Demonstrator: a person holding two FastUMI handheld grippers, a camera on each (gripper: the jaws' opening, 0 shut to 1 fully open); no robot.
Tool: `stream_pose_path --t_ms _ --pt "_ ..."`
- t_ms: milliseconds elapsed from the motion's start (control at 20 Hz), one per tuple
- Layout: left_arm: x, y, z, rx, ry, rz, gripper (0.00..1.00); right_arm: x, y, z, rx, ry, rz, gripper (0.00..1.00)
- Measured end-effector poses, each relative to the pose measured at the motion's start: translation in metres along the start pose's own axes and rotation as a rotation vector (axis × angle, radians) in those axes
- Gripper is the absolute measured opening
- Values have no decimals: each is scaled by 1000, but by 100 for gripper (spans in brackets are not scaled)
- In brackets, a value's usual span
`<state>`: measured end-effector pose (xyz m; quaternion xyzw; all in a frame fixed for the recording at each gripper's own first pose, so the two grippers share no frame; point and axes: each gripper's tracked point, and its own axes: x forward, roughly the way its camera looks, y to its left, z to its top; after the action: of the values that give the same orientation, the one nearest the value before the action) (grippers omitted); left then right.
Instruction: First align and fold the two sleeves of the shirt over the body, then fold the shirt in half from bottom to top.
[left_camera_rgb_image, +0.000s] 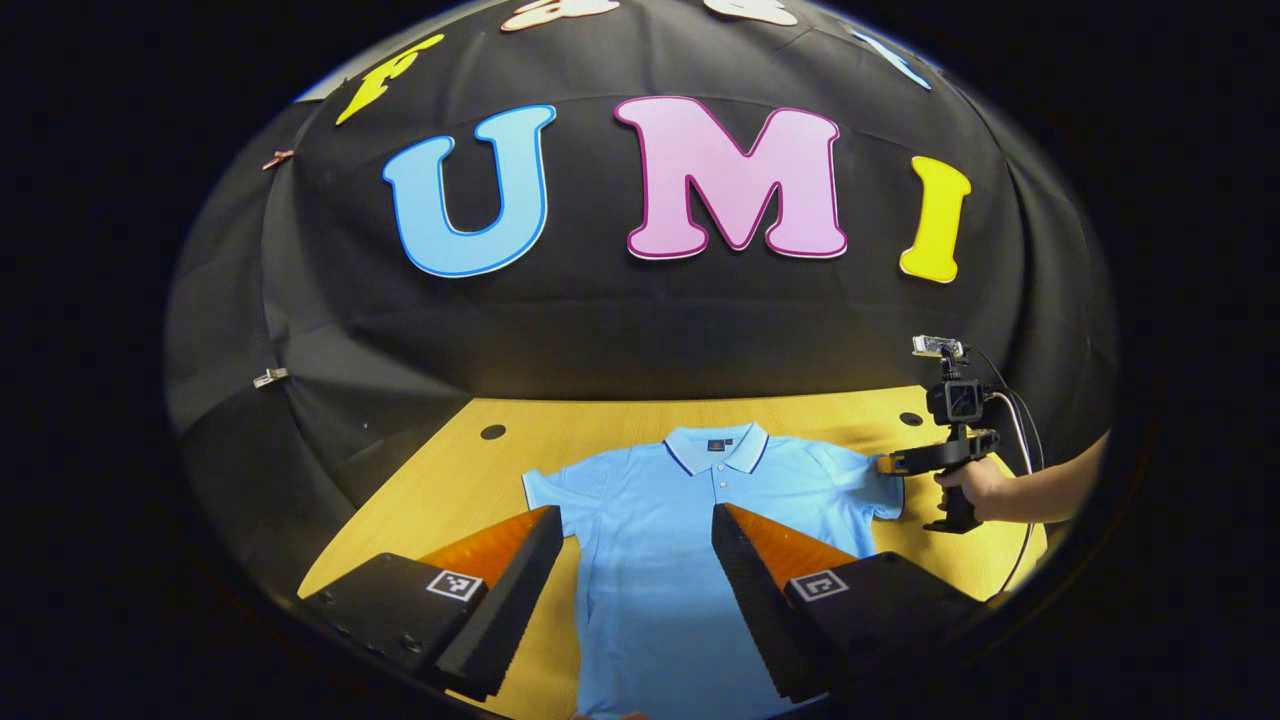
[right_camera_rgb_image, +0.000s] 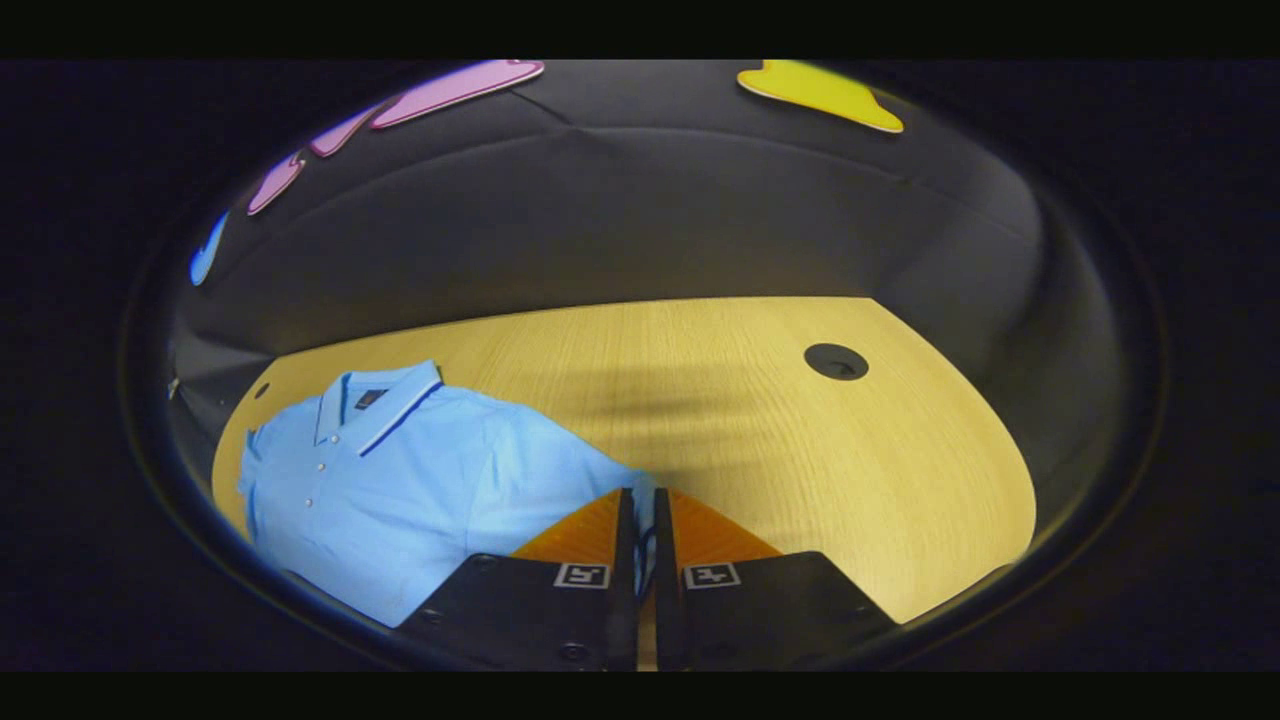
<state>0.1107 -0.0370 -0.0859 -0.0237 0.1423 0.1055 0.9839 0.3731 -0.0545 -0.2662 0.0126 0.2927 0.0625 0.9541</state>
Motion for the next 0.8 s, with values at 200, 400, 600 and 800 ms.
stream_pose_path --t_ms 200,400,600,800 --pt "-8 11 -6 -17 3 2 96 -12 -1 11 26 -17 -17 7" --pt "-8 27 -8 -45 -1 13 96 -38 25 40 2 -81 -2 12" --pt "-17 46 -15 -71 -5 26 96 -50 65 54 -47 -111 14 12" --pt "-27 69 -32 -104 5 44 96 -52 120 61 -97 -127 51 12"
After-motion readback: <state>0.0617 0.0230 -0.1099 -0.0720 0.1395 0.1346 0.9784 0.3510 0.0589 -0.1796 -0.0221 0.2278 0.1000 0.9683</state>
